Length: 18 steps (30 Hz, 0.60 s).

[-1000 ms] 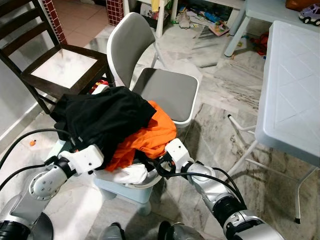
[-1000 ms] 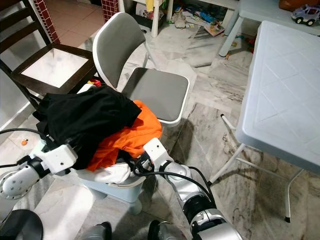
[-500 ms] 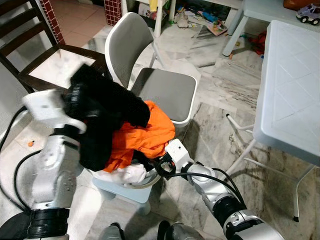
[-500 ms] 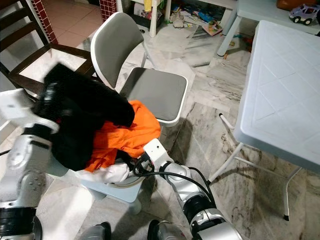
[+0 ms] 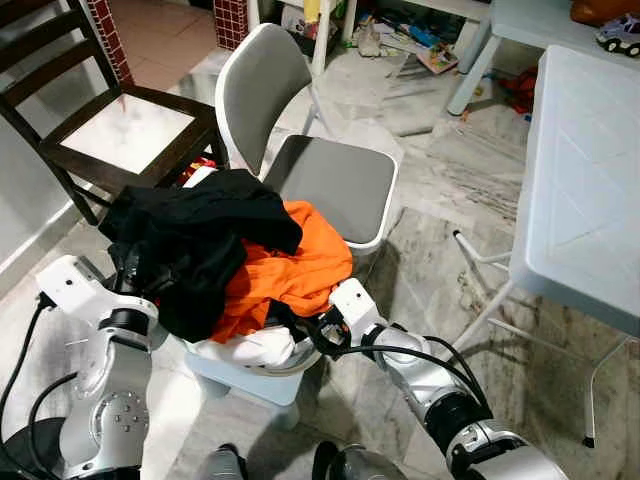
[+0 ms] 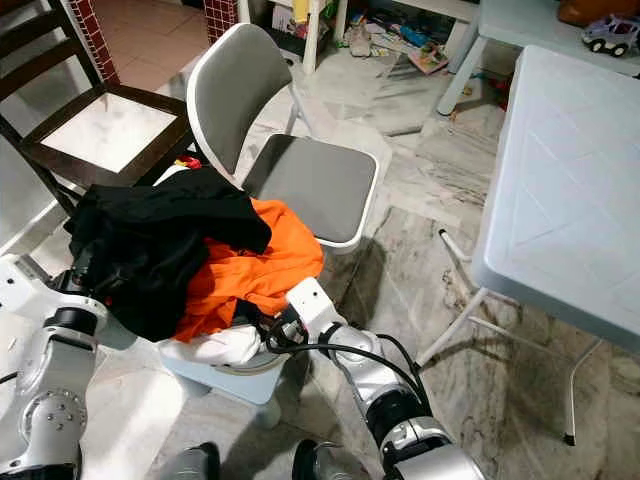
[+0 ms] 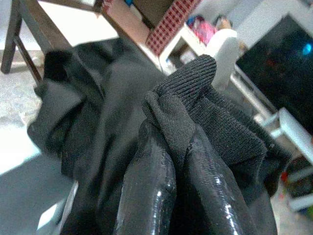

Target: Hang hanger

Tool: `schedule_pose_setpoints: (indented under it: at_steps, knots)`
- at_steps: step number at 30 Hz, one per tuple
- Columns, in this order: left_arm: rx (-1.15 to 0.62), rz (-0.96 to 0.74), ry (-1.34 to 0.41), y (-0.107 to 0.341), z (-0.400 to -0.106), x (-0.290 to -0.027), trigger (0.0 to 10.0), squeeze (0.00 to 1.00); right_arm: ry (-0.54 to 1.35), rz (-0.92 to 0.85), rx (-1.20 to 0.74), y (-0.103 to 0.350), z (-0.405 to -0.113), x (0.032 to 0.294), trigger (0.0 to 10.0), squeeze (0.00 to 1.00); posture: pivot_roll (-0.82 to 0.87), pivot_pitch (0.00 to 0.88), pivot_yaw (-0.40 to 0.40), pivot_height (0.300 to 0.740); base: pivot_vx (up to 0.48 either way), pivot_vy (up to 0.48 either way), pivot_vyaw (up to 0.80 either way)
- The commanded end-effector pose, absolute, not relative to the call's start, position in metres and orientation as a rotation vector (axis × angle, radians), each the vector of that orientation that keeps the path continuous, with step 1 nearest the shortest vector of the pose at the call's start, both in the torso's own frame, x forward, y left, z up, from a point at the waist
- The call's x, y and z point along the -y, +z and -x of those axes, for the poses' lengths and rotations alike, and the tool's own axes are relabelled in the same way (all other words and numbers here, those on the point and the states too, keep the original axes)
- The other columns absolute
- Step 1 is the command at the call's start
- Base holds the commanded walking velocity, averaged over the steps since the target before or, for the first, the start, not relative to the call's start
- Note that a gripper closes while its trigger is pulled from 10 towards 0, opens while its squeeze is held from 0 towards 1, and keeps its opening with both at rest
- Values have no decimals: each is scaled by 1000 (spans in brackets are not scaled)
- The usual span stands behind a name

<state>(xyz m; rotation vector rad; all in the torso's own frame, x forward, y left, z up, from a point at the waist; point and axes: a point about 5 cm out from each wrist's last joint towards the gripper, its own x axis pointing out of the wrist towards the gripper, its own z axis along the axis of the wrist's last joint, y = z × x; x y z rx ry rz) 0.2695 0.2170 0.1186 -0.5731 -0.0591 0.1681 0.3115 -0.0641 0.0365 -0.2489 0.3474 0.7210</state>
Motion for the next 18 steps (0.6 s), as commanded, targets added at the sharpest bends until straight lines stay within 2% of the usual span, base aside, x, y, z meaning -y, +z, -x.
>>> schedule_pose_setpoints:
  at_steps: [1, 5, 6, 11, 18]
  knots:
    - [34, 523, 149, 117, -267, -212, 10000, 0, 733, 268, -378, 31, -308, 68, 10000, 0, 155, 208, -136, 740, 0, 0, 0]
    - [33, 449, 138, 117, -265, -211, 10000, 0, 733, 269, -379, 31, -309, 69, 10000, 0, 156, 208, -137, 740, 0, 0, 0]
    - [38, 423, 135, 117, -264, -211, 10000, 1000, 733, 269, -379, 31, -309, 68, 10000, 0, 157, 209, -137, 740, 0, 0, 0]
    - [66, 196, 159, 115, -254, -215, 10000, 1000, 737, 268, -379, 31, -309, 68, 10000, 0, 154, 211, -134, 740, 0, 0, 0]
    - [29, 10, 207, 101, -229, -220, 10000, 1000, 737, 268, -384, 29, -307, 69, 10000, 0, 153, 207, -135, 740, 0, 0, 0]
